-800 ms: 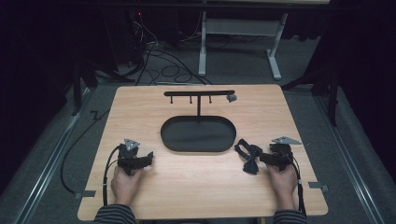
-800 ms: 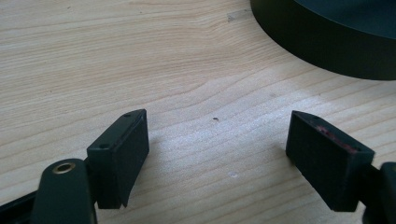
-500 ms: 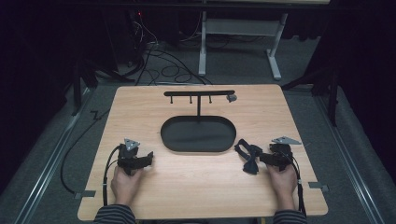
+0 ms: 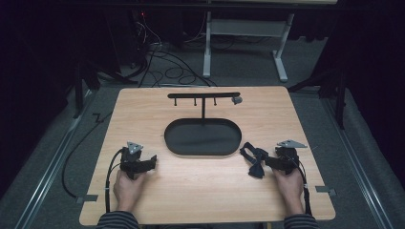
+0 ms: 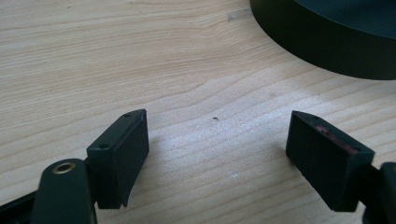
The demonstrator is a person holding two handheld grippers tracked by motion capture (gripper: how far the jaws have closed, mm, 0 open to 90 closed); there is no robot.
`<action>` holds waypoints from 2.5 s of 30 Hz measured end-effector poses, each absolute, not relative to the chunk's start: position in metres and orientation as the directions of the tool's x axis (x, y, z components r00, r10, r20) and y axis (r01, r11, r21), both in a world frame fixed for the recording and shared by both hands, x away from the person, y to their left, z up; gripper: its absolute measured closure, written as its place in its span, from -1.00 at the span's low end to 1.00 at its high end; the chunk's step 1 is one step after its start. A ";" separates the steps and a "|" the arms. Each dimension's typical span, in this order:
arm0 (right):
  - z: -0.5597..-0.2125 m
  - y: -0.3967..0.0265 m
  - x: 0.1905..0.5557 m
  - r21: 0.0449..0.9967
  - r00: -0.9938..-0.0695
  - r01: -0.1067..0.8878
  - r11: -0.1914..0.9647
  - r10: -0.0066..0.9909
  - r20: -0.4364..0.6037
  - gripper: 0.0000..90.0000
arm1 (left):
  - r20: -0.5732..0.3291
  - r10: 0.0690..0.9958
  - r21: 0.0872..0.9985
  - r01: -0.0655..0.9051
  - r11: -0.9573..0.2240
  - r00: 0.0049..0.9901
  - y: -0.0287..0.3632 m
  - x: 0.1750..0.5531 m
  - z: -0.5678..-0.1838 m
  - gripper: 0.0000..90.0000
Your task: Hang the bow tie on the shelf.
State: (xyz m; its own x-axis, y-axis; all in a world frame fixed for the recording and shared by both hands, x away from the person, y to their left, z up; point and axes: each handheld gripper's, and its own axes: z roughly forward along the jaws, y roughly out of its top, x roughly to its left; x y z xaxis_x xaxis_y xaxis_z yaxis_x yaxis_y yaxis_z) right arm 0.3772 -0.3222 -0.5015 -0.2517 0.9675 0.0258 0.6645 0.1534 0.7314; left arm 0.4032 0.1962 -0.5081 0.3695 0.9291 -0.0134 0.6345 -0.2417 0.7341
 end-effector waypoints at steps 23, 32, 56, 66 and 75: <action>-0.482 -0.330 0.365 0.780 -0.220 0.618 0.096 0.974 0.055 0.11 | -0.014 0.927 0.734 0.633 -0.246 0.376 0.197 0.402 -0.508 -0.52; -0.467 -0.326 0.354 0.789 -0.270 0.606 0.099 0.959 0.087 0.21 | -0.014 0.926 0.734 0.633 -0.247 0.377 0.197 0.402 -0.508 -0.52; -0.463 -0.274 0.392 0.742 -0.393 0.639 0.203 0.915 0.088 0.32 | -0.017 0.925 0.735 0.632 -0.246 0.379 0.197 0.401 -0.508 -0.51; -0.480 -0.278 0.405 0.683 -0.372 0.697 0.220 0.925 0.081 0.46 | -0.017 0.925 0.735 0.632 -0.246 0.379 0.197 0.401 -0.508 -0.51; -0.490 -0.275 0.407 0.651 -0.388 0.711 0.267 0.920 0.047 0.81 | -0.017 0.925 0.735 0.632 -0.245 0.379 0.197 0.401 -0.508 -0.51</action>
